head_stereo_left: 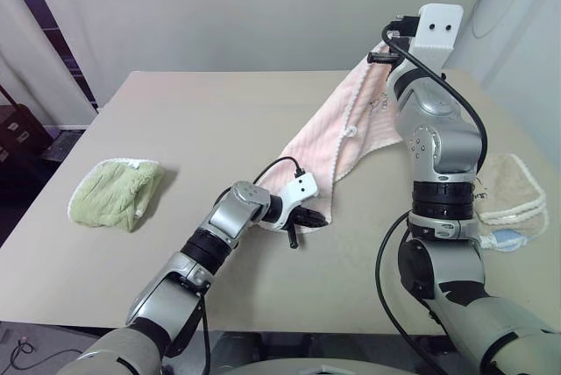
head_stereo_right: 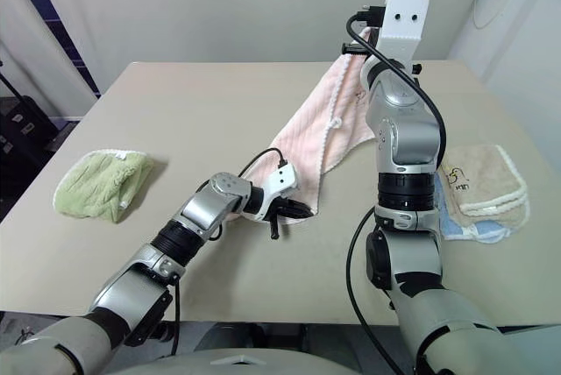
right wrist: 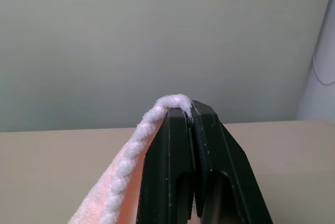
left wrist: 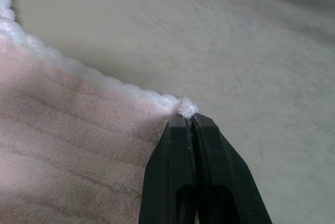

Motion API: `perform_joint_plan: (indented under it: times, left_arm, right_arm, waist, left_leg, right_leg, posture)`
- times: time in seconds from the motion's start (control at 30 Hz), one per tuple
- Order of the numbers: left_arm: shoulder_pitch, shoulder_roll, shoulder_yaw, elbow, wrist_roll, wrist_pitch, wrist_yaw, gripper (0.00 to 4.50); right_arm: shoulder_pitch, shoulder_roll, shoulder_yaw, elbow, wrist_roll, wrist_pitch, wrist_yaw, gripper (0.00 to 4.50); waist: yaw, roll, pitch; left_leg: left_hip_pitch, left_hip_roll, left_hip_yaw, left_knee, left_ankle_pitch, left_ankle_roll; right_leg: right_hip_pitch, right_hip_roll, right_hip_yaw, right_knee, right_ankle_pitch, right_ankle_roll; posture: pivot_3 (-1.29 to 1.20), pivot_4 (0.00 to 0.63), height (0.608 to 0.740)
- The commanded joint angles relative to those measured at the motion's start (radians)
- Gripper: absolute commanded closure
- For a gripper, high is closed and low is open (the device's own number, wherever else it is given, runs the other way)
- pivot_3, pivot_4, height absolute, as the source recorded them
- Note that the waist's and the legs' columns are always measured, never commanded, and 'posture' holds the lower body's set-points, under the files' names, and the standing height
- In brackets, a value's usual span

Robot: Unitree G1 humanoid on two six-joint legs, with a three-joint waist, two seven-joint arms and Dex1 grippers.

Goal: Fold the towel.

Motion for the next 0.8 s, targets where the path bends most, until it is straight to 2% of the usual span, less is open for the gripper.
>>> perform_joint_plan:
  times: [0.03,0.13,0.27,0.43,0.53,0.67,0.8]
  left_arm:
    - [0.021,0.028,-0.001,0.005,-0.004,0.025,-0.027,4.48]
    - [0.005,0.045,0.06,-0.049,-0.07,0.052,-0.062,4.48]
    - [-0.053,0.107,0.225,-0.127,-0.235,0.142,-0.123,4.48]
    - [-0.147,0.301,0.426,-0.088,-0.409,0.244,-0.258,4.48]
    - [-0.213,0.374,0.49,0.051,-0.418,0.223,-0.264,4.48]
    - [-0.406,0.428,0.601,0.496,-0.326,-0.039,-0.015,4.48]
    - [-0.52,0.416,0.646,0.738,-0.279,-0.227,0.175,4.48]
  right_arm:
    - [-0.024,-0.013,-0.009,-0.013,-0.008,-0.023,0.0,4.5]
    - [-0.025,-0.012,-0.01,-0.004,-0.009,-0.029,0.0,4.5]
    - [-0.019,-0.018,-0.011,-0.001,-0.01,-0.036,0.005,4.5]
    - [0.003,-0.055,-0.031,0.012,-0.012,-0.05,0.017,4.5]
    - [0.012,-0.082,-0.037,0.025,-0.01,-0.06,0.028,4.5]
    - [0.035,-0.147,-0.051,0.07,-0.014,-0.078,0.066,4.5]
    - [0.043,-0.182,-0.056,0.121,-0.013,-0.105,0.089,4.5]
  waist:
    - [0.0,0.0,0.0]
    - [0.0,0.0,0.0]
    - [0.001,0.0,0.0]
    - [0.001,0.0,0.001]
    - [0.002,0.0,0.001]
    - [0.009,-0.001,0.001]
    - [0.01,-0.001,0.001]
  left_leg:
    - [0.0,0.0,0.0,0.0,0.0,0.0]
    - [0.0,0.0,0.0,-0.001,0.0,-0.001]
    - [-0.003,0.0,0.0,-0.001,0.001,-0.002]
    - [-0.005,0.0,0.0,0.0,0.002,-0.002]
    - [-0.006,0.0,0.0,0.0,0.002,-0.002]
    - [-0.006,0.0,0.0,0.002,0.002,-0.002]
    - [-0.01,0.0,0.0,0.002,0.001,-0.001]
  right_leg:
    - [0.0,0.0,0.0,0.0,0.0,0.0]
    - [-0.001,0.0,0.0,0.0,0.0,0.0]
    - [-0.004,0.0,0.0,0.001,0.0,-0.001]
    - [-0.005,0.0,0.0,0.001,0.0,-0.001]
    - [-0.005,0.0,0.0,0.0,0.0,-0.001]
    - [-0.005,0.0,0.0,0.0,0.001,-0.001]
    - [-0.009,-0.001,0.0,0.0,0.001,0.0]
  posture:
    - [0.0,0.0,0.74]
    - [0.0,0.0,0.74]
    - [0.0,0.0,0.74]
    - [0.0,0.0,0.74]
    - [0.0,0.0,0.74]
    - [0.0,0.0,0.74]
    - [0.0,0.0,0.74]
